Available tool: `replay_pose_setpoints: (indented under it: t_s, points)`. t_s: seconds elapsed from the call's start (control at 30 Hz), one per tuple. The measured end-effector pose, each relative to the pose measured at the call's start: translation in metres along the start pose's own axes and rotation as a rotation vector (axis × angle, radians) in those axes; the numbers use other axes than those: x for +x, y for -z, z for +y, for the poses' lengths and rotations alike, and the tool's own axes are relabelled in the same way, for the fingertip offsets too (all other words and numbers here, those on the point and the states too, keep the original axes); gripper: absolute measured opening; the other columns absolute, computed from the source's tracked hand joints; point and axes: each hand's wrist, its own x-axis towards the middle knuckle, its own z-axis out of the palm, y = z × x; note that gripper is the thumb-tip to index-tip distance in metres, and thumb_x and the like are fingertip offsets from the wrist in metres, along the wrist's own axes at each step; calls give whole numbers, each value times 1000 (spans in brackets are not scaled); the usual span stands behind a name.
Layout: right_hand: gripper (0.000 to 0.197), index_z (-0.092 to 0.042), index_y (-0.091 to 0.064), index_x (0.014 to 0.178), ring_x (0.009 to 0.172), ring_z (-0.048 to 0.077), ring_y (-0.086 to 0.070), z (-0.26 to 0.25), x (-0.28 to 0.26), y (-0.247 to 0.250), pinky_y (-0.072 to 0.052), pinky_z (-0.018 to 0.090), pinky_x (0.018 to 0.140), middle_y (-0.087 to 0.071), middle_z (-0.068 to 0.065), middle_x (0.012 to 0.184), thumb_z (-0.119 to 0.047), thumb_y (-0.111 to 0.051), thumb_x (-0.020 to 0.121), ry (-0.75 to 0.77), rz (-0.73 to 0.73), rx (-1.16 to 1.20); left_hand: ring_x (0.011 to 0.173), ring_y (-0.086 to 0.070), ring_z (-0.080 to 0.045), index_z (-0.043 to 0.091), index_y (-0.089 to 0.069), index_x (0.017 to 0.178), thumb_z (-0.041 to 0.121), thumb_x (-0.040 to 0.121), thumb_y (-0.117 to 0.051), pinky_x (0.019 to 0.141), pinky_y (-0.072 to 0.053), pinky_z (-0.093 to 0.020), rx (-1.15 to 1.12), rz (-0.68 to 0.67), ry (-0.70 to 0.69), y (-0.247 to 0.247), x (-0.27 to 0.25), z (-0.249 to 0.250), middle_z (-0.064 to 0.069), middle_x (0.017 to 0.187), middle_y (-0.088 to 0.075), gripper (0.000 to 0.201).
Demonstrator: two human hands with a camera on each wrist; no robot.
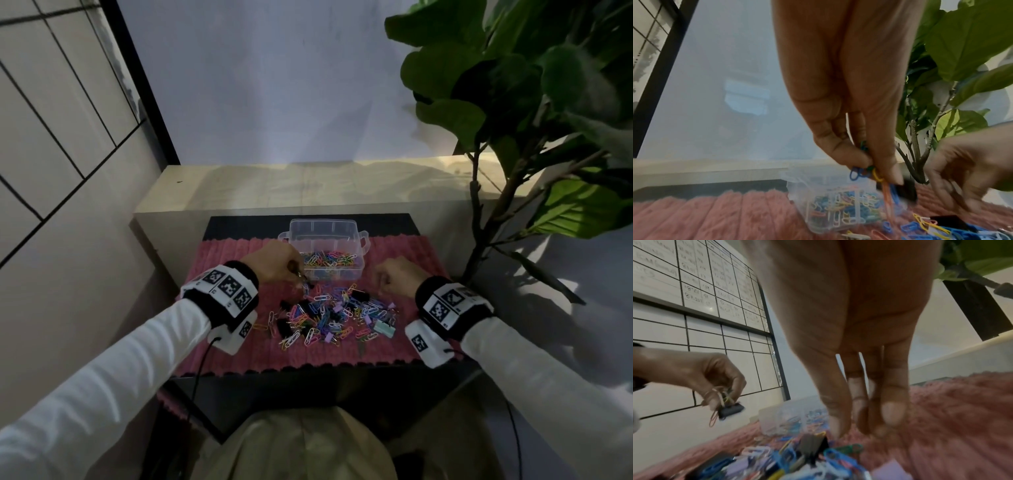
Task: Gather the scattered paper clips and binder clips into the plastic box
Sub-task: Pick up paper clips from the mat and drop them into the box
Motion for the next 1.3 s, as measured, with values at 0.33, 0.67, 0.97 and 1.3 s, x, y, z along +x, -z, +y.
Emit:
replay_pose_setpoints:
  t_s: [0.33, 0.67, 0.97, 1.3]
  points:
    - [41, -8, -56, 100, 85, 23, -57, 0, -3, -27, -41, 29, 68, -62, 7, 95, -30, -76, 72, 13, -101, -48, 65, -54, -2, 13, -68, 83, 24, 83, -64, 66, -40, -12, -203, 32, 47, 4, 10, -4, 4, 76, -62, 11]
    - [15, -5, -72, 89, 60, -3, -51, 9, -1, 1, -37, 8, 56, -70, 6, 85, -8, -73, 74, 65, 14, 102, 54, -58, 6, 4, -68, 88, 12, 79, -69, 55, -42, 1, -351, 183, 126, 16, 38, -14, -8, 82, -69, 12]
    - [13, -4, -72, 87, 51, -12, -58, 14, -4, 19, -44, 4, 53, -63, -25, 48, -4, -72, 74, 41, 14, 443, 60, -61, -7, 8, -64, 109, 6, 89, -51, 47, -46, -7, -196, 119, 94, 14, 49, -9, -13, 102, -69, 24]
    - [16, 1, -70, 90, 57, -8, -59, 9, 10, 23, -45, 6, 58, -66, -13, 65, -3, -71, 75, 80, 26, 472, 61, -49, 9, 11, -64, 108, 5, 90, -49, 51, -38, -3, -146, 161, 103, 20, -20, -29, 0, 96, -64, 24]
